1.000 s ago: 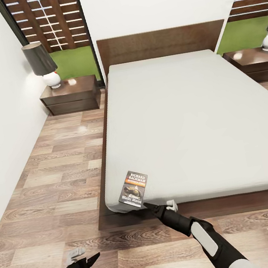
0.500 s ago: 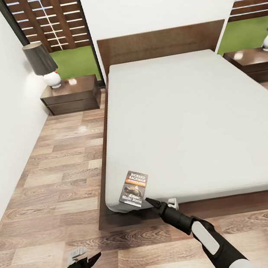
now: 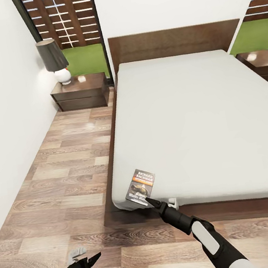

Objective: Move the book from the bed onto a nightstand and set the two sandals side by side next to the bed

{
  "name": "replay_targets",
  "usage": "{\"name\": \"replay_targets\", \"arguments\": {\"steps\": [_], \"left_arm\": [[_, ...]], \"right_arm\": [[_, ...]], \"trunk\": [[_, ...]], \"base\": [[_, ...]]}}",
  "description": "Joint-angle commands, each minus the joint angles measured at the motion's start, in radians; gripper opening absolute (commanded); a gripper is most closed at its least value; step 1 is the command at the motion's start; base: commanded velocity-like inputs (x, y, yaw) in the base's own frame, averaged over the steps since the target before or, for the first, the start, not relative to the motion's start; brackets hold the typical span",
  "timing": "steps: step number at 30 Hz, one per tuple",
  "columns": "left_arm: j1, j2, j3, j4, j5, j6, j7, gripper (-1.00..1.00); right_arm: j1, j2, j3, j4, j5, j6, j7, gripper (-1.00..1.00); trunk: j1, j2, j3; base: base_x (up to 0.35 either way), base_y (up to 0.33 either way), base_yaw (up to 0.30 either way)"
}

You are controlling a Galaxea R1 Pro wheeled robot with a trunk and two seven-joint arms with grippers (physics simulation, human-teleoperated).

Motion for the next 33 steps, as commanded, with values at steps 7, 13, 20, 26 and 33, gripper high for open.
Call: {"name": "replay_targets", "arguments": {"steps": [7,13,20,26,33], "left_arm": [[0.0,-0.005,0.006,0.001,-0.01,-0.006,-0.001,1.0],[0.0,-0.013,0.006,0.001,-0.01,-0.004,-0.001,1.0],[0.0,-0.014,0.005,0.001,-0.01,-0.004,0.0,1.0],[0.0,-0.026,0.005,0.001,-0.01,-0.004,0.001,1.0],[0.0,-0.027,0.006,0.001,-0.01,-0.004,0.0,1.0]], "right_arm": [[0.0,0.0,0.0,-0.002,-0.01,0.008,-0.001,1.0],[0.0,0.0,0.0,-0.001,-0.01,0.008,-0.001,1.0],[0.0,0.0,0.0,0.0,-0.01,0.008,-0.001,1.0],[0.0,0.0,0.0,-0.001,-0.01,0.008,-0.001,1.0],[0.0,0.0,0.0,0.0,-0.01,0.008,-0.001,1.0]], "trunk": [[0.0,0.0,-0.001],[0.0,0.0,-0.001],[0.0,0.0,-0.001],[0.011,-0.021,-0.01],[0.038,-0.07,-0.032]], "base": [[0.0,0.0,0.001],[0.0,0.0,0.0],[0.0,0.0,0.0],[0.0,0.0,0.0],[0.0,0.0,0.0]]}}
